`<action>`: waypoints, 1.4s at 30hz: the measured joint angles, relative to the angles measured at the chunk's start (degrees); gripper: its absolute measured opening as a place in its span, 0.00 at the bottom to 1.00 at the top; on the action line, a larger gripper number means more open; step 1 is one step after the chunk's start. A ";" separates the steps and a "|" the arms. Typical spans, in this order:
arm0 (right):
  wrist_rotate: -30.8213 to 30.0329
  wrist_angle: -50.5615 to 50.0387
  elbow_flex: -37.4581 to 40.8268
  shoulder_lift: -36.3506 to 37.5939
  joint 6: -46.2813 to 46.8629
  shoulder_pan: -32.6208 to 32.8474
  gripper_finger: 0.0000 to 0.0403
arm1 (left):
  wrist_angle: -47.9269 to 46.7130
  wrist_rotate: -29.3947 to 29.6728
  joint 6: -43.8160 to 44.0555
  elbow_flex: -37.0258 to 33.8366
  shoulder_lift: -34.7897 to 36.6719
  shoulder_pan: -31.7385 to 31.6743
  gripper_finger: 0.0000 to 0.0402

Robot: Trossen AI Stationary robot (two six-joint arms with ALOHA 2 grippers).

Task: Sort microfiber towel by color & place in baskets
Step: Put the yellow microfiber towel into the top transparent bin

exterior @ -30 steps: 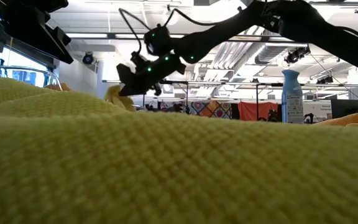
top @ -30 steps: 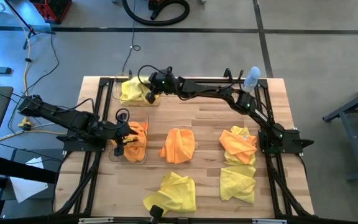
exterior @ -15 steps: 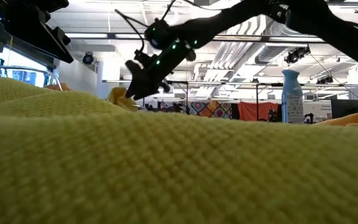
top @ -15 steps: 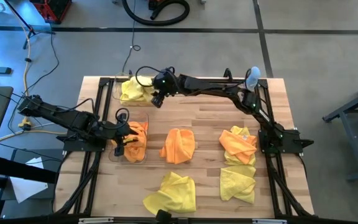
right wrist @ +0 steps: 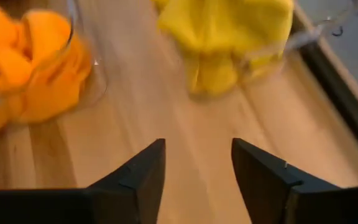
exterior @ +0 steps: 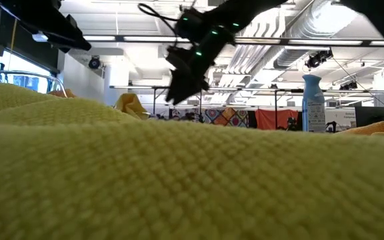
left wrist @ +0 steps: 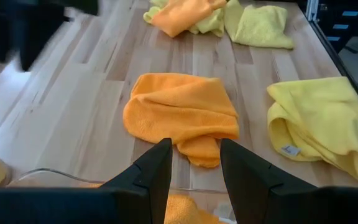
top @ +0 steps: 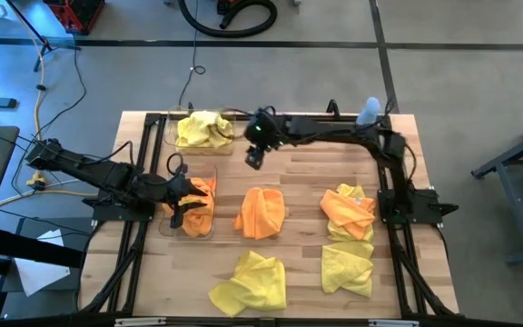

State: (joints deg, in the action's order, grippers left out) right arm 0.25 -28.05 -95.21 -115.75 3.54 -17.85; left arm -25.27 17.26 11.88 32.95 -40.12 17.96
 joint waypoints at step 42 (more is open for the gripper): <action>-23.85 38.87 62.30 41.01 24.69 28.90 0.27 | -10.05 -2.25 22.36 28.79 -45.25 -56.85 0.31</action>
State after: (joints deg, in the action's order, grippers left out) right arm -23.59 10.82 -32.91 -74.74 28.23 11.05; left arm -35.32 15.01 34.24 61.73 -85.37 -38.89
